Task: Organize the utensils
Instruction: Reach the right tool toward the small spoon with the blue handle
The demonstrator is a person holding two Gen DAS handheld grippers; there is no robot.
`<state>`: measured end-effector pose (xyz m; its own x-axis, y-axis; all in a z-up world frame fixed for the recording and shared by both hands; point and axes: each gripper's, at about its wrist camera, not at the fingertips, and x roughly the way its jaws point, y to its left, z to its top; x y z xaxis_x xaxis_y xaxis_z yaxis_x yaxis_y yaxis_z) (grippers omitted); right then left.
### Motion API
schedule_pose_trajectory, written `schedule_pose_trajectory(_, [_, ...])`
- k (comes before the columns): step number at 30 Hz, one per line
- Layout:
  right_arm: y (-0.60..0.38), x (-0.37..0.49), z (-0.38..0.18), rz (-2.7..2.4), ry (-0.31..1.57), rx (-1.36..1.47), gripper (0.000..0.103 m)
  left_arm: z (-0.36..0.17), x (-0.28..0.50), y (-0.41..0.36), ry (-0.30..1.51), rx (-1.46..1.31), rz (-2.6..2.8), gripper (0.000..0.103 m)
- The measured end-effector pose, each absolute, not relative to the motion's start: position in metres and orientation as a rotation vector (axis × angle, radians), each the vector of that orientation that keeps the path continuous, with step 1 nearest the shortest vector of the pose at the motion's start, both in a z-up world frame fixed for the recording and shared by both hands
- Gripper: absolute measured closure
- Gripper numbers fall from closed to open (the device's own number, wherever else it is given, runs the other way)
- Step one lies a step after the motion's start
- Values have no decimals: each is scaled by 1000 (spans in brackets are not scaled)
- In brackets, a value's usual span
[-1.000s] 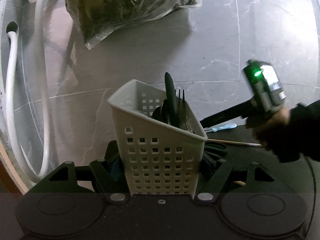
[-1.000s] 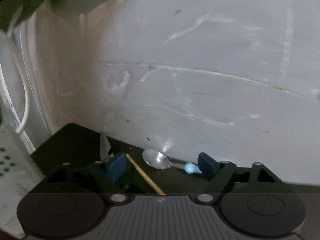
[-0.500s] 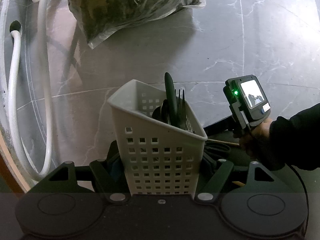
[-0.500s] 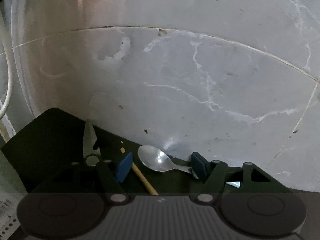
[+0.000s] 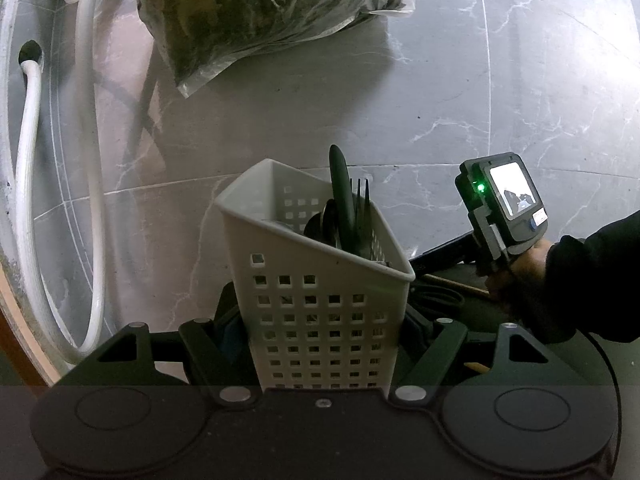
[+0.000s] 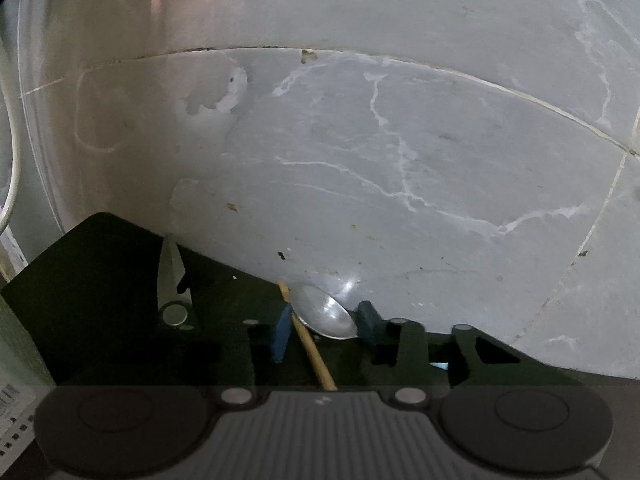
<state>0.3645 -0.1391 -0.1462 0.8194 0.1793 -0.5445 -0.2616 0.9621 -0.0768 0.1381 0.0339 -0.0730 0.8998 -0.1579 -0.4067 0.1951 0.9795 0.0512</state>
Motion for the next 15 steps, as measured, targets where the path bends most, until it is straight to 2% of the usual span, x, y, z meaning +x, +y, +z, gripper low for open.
schedule_pose_trajectory(1, [-140, 365, -146, 235, 564, -147, 78, -73, 138, 34, 413, 92, -183, 27])
schedule_pose_trajectory(3, [-143, 366, -142, 226, 560, -136, 80, -73, 138, 34, 413, 92, -183, 27])
schedule_pose_trajectory(15, [-153, 367, -140, 182, 567, -168, 84, -73, 138, 34, 413, 94, -182, 26])
